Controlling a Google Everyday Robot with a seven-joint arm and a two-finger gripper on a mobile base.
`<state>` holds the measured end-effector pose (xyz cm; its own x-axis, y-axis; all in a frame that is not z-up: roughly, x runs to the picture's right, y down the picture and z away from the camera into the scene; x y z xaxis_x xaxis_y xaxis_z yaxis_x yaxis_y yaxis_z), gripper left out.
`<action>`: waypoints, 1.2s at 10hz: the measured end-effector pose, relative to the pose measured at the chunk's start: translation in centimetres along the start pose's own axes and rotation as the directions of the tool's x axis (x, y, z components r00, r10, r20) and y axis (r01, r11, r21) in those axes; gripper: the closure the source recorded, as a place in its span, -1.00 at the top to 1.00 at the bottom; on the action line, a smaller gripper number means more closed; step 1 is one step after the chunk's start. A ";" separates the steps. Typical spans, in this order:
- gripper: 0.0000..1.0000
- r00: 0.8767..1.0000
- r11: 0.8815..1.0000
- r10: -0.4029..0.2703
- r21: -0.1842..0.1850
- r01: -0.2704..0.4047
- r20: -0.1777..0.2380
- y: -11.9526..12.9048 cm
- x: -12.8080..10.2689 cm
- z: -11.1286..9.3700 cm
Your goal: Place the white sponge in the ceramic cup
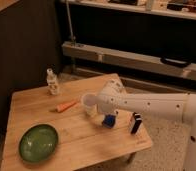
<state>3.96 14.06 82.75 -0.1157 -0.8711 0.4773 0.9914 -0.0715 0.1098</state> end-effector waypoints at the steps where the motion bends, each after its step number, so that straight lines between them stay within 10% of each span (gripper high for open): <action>1: 0.60 0.999 1.000 0.016 -0.021 -0.015 0.028 0.8 -0.1 0.8; 8: 0.59 0.986 0.995 0.105 -0.018 -0.103 0.128 3.1 -0.7 5.8; 12: -0.17 0.985 0.986 0.150 -0.091 -0.143 0.083 3.9 -0.3 4.6</action>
<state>7.60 16.29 87.08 0.0297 -0.8285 0.5592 0.9992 0.0096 -0.0389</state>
